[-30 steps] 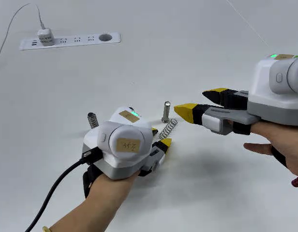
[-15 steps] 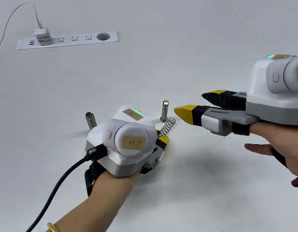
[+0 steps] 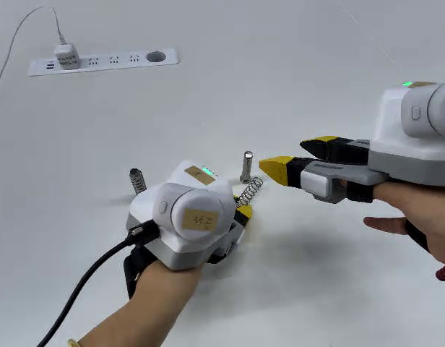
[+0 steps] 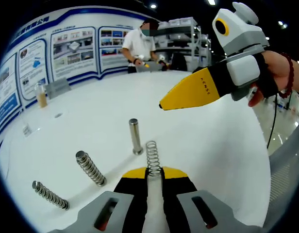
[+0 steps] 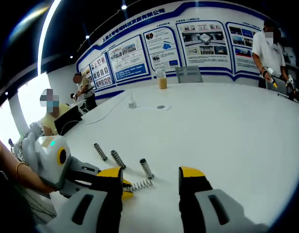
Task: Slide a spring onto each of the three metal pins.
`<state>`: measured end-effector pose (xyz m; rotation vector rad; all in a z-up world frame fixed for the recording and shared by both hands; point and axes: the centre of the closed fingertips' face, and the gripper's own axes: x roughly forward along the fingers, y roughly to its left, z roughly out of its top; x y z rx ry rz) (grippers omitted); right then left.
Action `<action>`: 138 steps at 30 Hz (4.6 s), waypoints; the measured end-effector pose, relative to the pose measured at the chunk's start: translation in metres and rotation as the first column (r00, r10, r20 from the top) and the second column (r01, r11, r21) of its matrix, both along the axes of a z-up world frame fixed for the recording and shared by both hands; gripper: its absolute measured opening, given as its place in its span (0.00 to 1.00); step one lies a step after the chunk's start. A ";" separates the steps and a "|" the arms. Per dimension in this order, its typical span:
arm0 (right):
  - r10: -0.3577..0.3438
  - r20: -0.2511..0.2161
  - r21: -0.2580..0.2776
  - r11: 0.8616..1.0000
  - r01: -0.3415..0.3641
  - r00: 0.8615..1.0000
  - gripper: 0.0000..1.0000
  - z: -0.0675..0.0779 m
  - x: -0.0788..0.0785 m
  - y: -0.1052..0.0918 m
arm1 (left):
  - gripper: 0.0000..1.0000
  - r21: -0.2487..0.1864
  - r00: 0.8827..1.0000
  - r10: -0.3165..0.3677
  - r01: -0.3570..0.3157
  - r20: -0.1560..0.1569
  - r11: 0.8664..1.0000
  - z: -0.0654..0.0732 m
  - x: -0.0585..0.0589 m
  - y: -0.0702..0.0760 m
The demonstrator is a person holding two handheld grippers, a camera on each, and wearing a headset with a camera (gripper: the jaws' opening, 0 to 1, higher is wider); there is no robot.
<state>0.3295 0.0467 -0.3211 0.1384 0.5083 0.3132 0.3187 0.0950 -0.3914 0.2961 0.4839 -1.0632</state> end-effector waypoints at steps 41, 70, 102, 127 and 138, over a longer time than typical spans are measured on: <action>0.023 -0.081 0.327 0.945 0.005 0.996 0.27 0.014 -0.001 0.041 | 0.10 -0.316 0.996 0.078 -0.062 0.039 0.947 0.073 -0.003 0.016; 0.032 -0.059 0.533 0.846 0.004 0.998 0.12 0.033 0.002 0.049 | 0.11 -0.433 0.997 0.074 -0.064 0.008 0.899 0.093 -0.006 0.014; 0.040 0.074 0.225 0.973 -0.055 0.996 0.11 0.030 0.019 0.036 | 0.40 -0.222 0.991 0.130 -0.120 0.031 0.968 0.074 -0.004 0.052; -0.030 0.073 0.197 0.980 0.015 0.997 0.11 0.012 0.044 0.021 | 0.62 -0.169 0.970 0.236 -0.222 0.062 0.960 0.080 0.004 0.105; -0.034 0.098 0.147 0.989 0.019 0.995 0.11 0.010 0.049 0.018 | 0.74 -0.159 0.965 0.262 -0.254 0.031 0.954 0.073 0.005 0.116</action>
